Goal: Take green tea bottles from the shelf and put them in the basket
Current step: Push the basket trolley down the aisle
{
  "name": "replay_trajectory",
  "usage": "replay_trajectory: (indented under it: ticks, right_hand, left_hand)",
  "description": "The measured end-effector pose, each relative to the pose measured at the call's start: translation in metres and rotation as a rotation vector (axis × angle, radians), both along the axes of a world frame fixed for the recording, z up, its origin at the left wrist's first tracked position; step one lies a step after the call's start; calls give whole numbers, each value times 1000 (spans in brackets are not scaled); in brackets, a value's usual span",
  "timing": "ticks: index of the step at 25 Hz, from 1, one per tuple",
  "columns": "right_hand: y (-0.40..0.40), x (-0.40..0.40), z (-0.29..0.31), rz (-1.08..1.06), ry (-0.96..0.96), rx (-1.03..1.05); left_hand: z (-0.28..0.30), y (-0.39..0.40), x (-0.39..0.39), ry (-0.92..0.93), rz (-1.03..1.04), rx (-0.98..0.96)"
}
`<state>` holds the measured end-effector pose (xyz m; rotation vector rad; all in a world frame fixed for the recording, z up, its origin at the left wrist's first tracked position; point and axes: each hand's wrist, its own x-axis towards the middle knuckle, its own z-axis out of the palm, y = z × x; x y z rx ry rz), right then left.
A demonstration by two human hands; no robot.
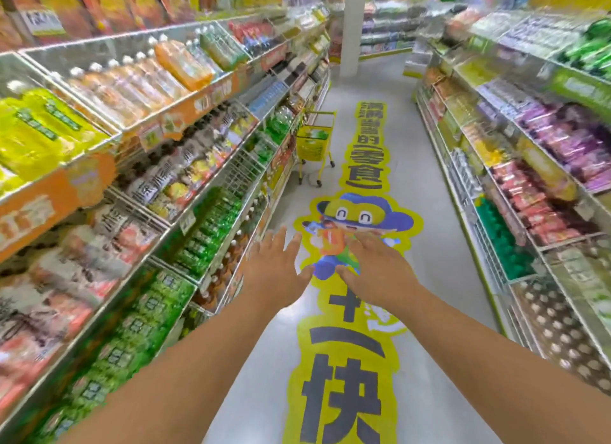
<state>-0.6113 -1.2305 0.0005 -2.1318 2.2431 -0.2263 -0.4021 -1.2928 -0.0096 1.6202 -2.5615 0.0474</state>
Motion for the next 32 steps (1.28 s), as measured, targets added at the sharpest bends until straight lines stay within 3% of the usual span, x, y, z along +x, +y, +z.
replay_trajectory:
  ticks: [8,17,23,32]
  right_hand:
    - [-253,-26,-19,-60,-17,-8]
    - [-481,-83,-15,-107,-117,-8]
    - [-638,-174,-29,-83,-89,-25]
    - [-843,-312,-2,-18,-66,-2]
  left_hand:
    - [-23,-266,-35,-14,-56,18]
    - [-21,-504,-89,-110,-95,19]
    - [-33,-657,-181,-110,-73,16]
    - [-7,-859,-326,-41,-51,18]
